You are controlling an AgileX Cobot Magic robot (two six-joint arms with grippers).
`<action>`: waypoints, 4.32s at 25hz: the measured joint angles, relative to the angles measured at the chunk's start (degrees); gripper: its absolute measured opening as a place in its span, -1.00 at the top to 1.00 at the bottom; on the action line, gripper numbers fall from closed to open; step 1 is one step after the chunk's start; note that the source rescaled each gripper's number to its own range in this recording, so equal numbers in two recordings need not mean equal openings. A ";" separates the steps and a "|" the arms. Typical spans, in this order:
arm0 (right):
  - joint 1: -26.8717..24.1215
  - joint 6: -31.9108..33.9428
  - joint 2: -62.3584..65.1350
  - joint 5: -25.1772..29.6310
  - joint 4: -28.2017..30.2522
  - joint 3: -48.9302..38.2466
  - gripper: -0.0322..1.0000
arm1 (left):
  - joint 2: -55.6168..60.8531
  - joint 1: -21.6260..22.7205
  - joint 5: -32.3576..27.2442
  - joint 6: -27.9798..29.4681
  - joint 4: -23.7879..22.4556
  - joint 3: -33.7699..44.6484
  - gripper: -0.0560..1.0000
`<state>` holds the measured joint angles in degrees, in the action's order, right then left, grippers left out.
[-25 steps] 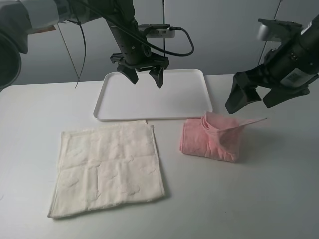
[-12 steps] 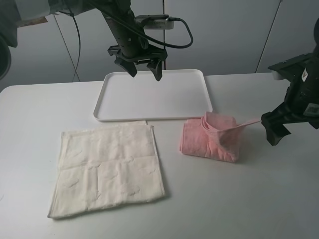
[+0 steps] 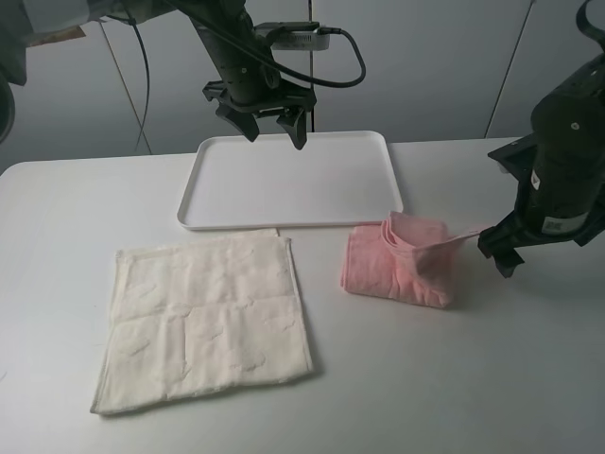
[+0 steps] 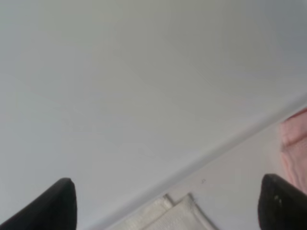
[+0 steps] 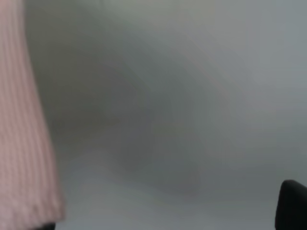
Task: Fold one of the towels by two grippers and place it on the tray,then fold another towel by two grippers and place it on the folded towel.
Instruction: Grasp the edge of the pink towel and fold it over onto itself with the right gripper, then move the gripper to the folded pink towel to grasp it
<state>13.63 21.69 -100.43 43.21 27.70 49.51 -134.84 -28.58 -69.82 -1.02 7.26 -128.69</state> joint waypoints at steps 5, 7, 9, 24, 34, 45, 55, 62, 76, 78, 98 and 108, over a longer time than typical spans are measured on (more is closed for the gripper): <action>0.00 -0.82 0.00 -5.95 -7.49 0.00 -1.00 | 0.00 0.00 0.00 -0.46 -1.31 0.00 -0.96; 0.00 -1.90 0.00 -6.79 -10.50 0.00 -1.00 | 0.00 0.00 0.00 -0.46 -2.36 0.00 -0.96; 0.00 -3.21 0.00 -7.61 -13.03 0.00 -1.00 | 0.00 0.00 0.00 -0.46 -2.98 0.00 -0.96; 0.00 -16.55 -0.03 -14.39 -34.77 0.34 -1.00 | 0.00 0.00 0.00 -0.59 -3.33 0.00 -0.96; 0.12 -17.19 -2.54 -14.62 -38.04 0.34 -1.00 | 0.00 0.00 0.00 -0.59 -3.33 0.00 -0.96; 0.49 -25.54 -2.93 -14.74 -51.32 0.34 -1.00 | 0.00 0.00 0.00 -0.59 -3.33 0.00 -0.96; 0.49 -33.11 -4.65 -15.20 -64.07 0.34 -1.00 | 0.00 0.00 0.00 -0.59 -3.33 0.00 -0.96; 0.49 -42.30 -5.31 -15.39 -77.00 0.34 -1.00 | 0.00 0.00 0.00 -0.59 -3.33 0.00 -0.96; 0.49 -38.02 -5.31 -13.82 -73.23 0.34 -1.00 | 0.00 0.00 0.00 -0.59 -3.33 0.00 -0.96; 0.49 -36.05 -5.31 -14.25 -71.23 0.34 -1.00 | 0.00 0.00 0.00 -0.59 -3.33 0.00 -0.96; -5.02 -32.97 -6.19 -11.96 -67.44 0.36 -0.92 | 0.00 0.00 0.00 -1.78 -3.70 0.00 -0.96; -0.75 -32.97 -9.30 -14.23 -68.32 0.46 -0.82 | 0.00 0.00 0.00 -1.89 -3.81 0.00 -0.96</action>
<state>12.88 -11.27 -109.73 28.97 -40.61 49.97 -134.84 -28.58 -69.82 -2.91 3.45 -128.69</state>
